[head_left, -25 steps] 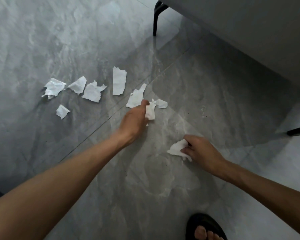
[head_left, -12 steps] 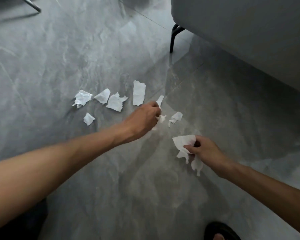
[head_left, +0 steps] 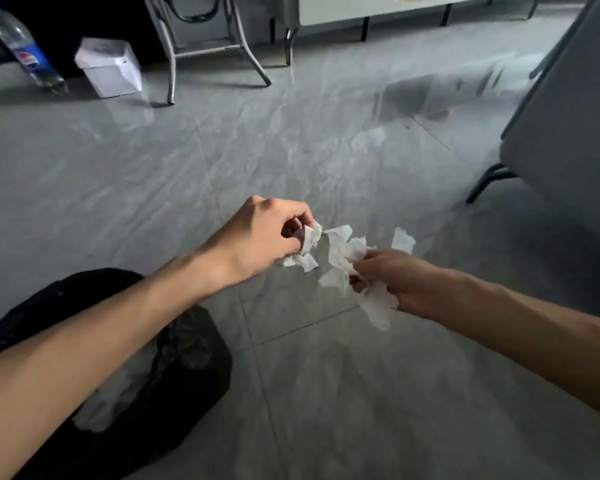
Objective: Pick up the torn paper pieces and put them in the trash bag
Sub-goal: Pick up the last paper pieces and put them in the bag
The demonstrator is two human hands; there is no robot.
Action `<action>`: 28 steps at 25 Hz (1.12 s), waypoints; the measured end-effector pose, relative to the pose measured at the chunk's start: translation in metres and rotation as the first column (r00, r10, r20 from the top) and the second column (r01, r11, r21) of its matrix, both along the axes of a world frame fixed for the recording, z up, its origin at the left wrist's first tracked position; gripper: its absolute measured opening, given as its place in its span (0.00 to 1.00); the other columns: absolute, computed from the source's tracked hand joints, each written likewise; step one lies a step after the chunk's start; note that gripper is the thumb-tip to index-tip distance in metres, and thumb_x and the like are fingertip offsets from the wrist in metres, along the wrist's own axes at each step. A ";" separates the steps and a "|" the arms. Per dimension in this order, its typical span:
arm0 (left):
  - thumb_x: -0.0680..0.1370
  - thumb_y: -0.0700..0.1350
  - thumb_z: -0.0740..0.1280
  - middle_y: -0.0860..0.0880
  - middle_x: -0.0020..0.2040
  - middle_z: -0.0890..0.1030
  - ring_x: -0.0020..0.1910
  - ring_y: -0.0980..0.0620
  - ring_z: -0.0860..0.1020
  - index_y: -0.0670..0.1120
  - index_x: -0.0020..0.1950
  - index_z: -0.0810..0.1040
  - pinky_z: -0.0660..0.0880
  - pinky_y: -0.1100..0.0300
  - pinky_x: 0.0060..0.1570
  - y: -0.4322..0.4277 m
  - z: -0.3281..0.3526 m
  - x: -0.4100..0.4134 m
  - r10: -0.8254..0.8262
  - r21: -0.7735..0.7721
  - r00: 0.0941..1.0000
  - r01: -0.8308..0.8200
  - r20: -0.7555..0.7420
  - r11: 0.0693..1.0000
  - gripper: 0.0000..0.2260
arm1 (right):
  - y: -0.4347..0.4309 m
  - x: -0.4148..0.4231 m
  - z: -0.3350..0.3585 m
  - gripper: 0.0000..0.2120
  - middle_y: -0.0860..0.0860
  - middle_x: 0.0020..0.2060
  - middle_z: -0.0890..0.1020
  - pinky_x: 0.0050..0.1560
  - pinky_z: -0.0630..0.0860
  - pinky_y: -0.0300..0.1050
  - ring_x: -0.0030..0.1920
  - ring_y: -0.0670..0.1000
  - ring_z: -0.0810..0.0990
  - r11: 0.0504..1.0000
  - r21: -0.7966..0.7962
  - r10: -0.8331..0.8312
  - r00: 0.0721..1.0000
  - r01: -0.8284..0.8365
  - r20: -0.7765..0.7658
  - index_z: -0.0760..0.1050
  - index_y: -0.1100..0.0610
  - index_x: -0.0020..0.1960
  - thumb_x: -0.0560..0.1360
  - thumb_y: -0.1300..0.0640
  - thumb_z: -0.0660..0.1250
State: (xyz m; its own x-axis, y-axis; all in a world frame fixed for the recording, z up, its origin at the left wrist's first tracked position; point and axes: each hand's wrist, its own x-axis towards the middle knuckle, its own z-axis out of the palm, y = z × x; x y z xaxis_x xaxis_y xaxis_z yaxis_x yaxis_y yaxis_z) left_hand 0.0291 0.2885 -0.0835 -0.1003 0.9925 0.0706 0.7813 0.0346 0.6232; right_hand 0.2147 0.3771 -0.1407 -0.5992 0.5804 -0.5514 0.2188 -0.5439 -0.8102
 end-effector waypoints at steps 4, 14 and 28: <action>0.69 0.42 0.71 0.51 0.29 0.80 0.28 0.60 0.72 0.51 0.40 0.80 0.67 0.69 0.31 -0.072 0.018 -0.073 0.232 -0.003 0.972 -0.232 -0.033 0.973 0.04 | -0.024 -0.079 0.052 0.08 0.53 0.31 0.73 0.24 0.70 0.33 0.24 0.44 0.72 0.984 0.041 0.175 0.984 -0.174 -0.016 0.73 0.62 0.41 0.78 0.66 0.59; 0.74 0.41 0.67 0.49 0.38 0.83 0.38 0.50 0.81 0.47 0.44 0.81 0.70 0.64 0.38 -0.224 -0.067 -0.129 0.570 -0.287 0.786 -0.618 -0.240 0.732 0.03 | -0.133 -0.223 0.051 0.06 0.54 0.31 0.73 0.25 0.66 0.36 0.28 0.47 0.69 0.932 -0.004 0.357 0.921 -0.362 -0.156 0.73 0.64 0.46 0.78 0.67 0.58; 0.70 0.40 0.66 0.50 0.52 0.80 0.51 0.48 0.77 0.50 0.56 0.75 0.72 0.57 0.46 -0.133 -0.062 -0.110 0.742 -0.141 0.607 -0.792 -0.285 0.594 0.15 | -0.077 -0.215 -0.001 0.19 0.72 0.60 0.74 0.65 0.71 0.53 0.62 0.68 0.73 0.843 -0.025 0.537 0.842 -0.538 -0.048 0.66 0.70 0.67 0.76 0.71 0.57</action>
